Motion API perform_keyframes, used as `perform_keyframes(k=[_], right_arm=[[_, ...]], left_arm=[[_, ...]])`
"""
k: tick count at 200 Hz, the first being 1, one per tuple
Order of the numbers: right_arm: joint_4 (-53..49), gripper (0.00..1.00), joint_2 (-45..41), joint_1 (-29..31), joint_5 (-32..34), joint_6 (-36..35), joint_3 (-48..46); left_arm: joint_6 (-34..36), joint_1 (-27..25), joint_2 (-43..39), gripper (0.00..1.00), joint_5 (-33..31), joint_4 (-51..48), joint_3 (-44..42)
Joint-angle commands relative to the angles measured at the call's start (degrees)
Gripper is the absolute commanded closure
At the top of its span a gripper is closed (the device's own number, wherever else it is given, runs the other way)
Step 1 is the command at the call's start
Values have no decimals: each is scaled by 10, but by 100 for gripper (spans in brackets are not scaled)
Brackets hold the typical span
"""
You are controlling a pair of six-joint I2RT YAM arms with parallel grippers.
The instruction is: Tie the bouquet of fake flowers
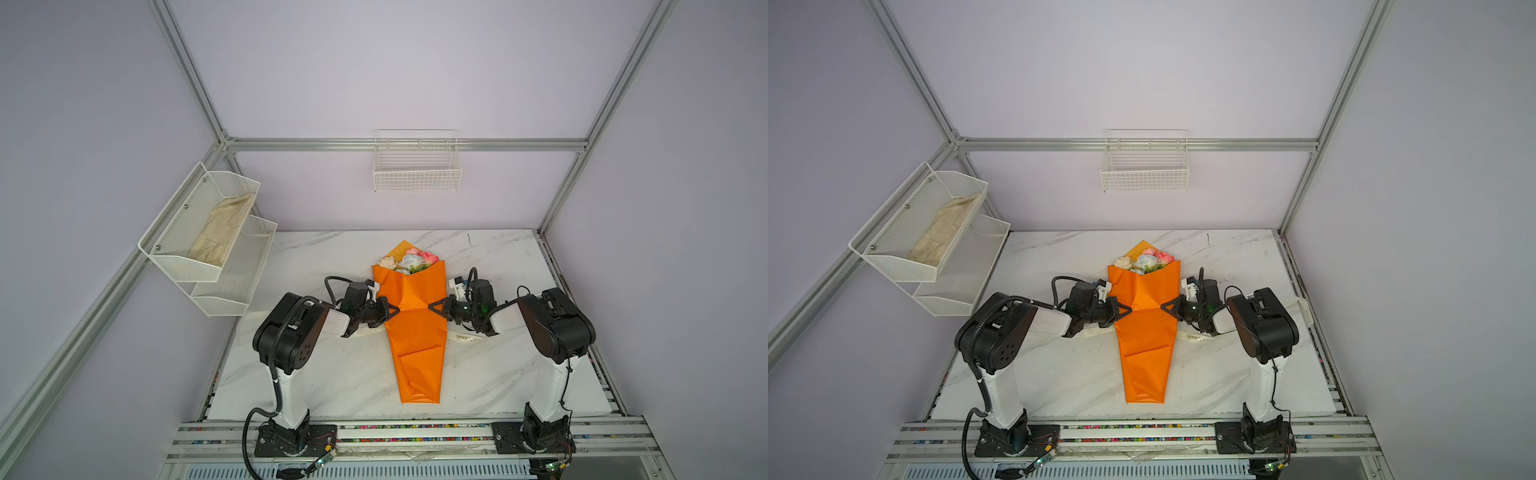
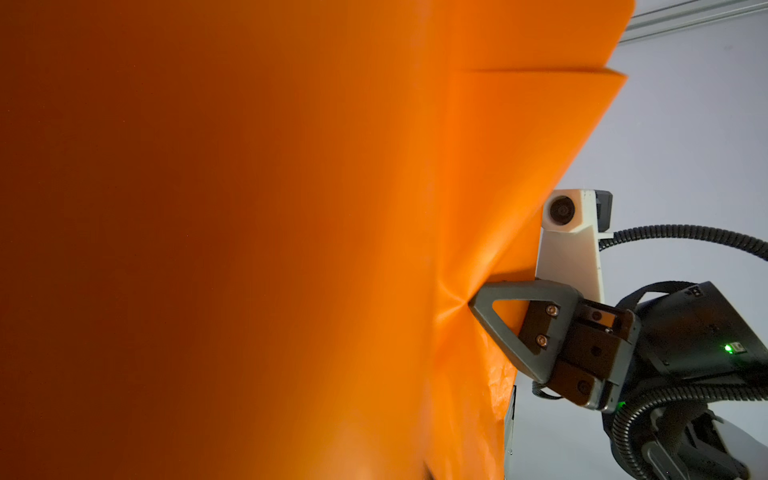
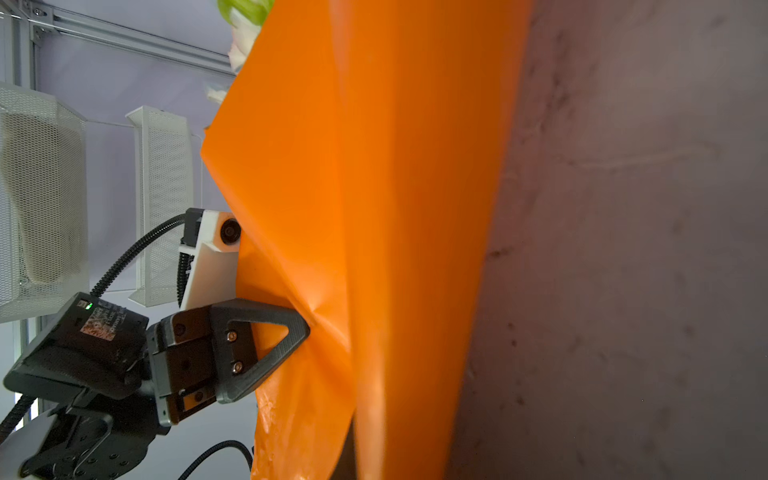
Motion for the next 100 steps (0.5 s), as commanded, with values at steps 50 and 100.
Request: perform_keyframes(k=[50, 100], right_arm=[[-31, 95, -20, -15, 50, -9, 25], [-34, 94, -2, -16, 63, -6, 31]], left_arm=[[22, 15, 1, 98, -16, -56, 64], [16, 14, 18, 92, -15, -42, 72]])
